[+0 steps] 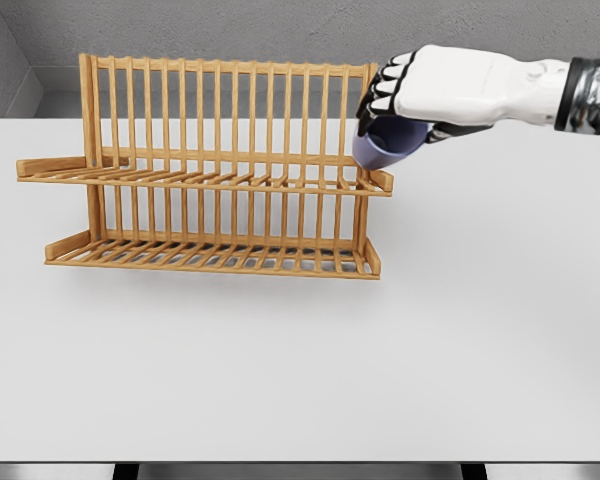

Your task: Right arm put cup on second shelf

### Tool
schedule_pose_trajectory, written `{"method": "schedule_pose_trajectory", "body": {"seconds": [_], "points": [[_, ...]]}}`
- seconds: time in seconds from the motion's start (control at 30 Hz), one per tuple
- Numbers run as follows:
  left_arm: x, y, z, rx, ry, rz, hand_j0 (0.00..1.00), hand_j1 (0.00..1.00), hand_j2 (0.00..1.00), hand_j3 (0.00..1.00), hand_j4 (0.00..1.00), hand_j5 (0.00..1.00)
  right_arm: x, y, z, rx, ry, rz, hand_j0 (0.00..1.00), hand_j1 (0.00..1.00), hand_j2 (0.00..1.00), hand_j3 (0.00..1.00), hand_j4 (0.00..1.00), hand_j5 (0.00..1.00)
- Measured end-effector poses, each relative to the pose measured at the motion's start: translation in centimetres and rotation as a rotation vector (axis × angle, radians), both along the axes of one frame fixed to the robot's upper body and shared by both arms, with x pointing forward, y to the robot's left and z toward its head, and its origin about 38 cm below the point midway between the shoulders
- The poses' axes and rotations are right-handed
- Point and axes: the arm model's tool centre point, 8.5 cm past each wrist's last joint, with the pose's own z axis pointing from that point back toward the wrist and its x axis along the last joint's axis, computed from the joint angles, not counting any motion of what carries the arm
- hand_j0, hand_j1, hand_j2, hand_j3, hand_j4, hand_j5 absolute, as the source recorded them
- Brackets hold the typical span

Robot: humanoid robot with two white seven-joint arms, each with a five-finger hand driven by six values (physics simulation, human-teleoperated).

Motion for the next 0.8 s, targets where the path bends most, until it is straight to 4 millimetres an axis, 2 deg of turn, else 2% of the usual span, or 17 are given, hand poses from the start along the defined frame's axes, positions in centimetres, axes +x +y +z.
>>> {"method": "schedule_pose_trajectory", "body": {"seconds": [0.17,0.2,0.33,0.4,0.43,0.47,0.63,0.73,0.8], "points": [[0.0,0.0,0.0,0.000,0.000,0.000,1.00,1.00,1.00,1.00,1.00,1.00,-0.2,0.5,-0.2,0.001,0.001,0.016,0.65,0.65,0.65,0.65,0.65,0.65],[0.0,0.0,0.0,0.000,0.000,0.000,1.00,1.00,1.00,1.00,1.00,1.00,-0.3,0.6,-0.8,0.002,0.016,0.017,0.65,0.65,0.65,0.65,0.65,0.65],[0.0,0.0,0.0,0.000,0.000,0.000,1.00,1.00,1.00,1.00,1.00,1.00,-0.3,0.9,-1.4,0.004,0.029,0.023,0.66,0.66,0.66,0.66,0.66,0.66],[0.0,0.0,0.0,0.000,0.000,0.000,1.00,1.00,1.00,1.00,1.00,1.00,-0.4,0.8,-1.6,0.004,0.033,0.023,0.74,0.74,0.74,0.74,0.74,0.74],[0.0,0.0,0.0,0.000,0.000,0.000,1.00,1.00,1.00,1.00,1.00,1.00,-0.4,0.8,-1.7,0.003,0.036,0.021,0.91,0.91,0.91,0.91,0.91,0.91],[0.0,0.0,0.0,0.000,0.000,0.000,1.00,1.00,1.00,1.00,1.00,1.00,-0.4,0.6,-1.9,0.002,0.040,0.018,1.00,1.00,1.00,1.00,1.00,1.00],[0.0,0.0,0.0,0.000,0.000,0.000,1.00,1.00,1.00,1.00,1.00,1.00,-0.8,-0.4,-2.7,-0.004,0.056,-0.002,1.00,1.00,1.00,1.00,1.00,1.00],[0.0,0.0,0.0,0.000,0.000,0.000,1.00,1.00,1.00,1.00,1.00,1.00,-1.2,-0.8,-2.5,-0.010,0.049,-0.004,1.00,1.00,1.00,1.00,1.00,1.00],[0.0,0.0,0.0,0.000,0.000,0.000,1.00,1.00,1.00,1.00,1.00,1.00,-1.5,-1.8,-2.6,0.012,0.048,-0.024,1.00,1.00,1.00,1.00,1.00,1.00]]}}
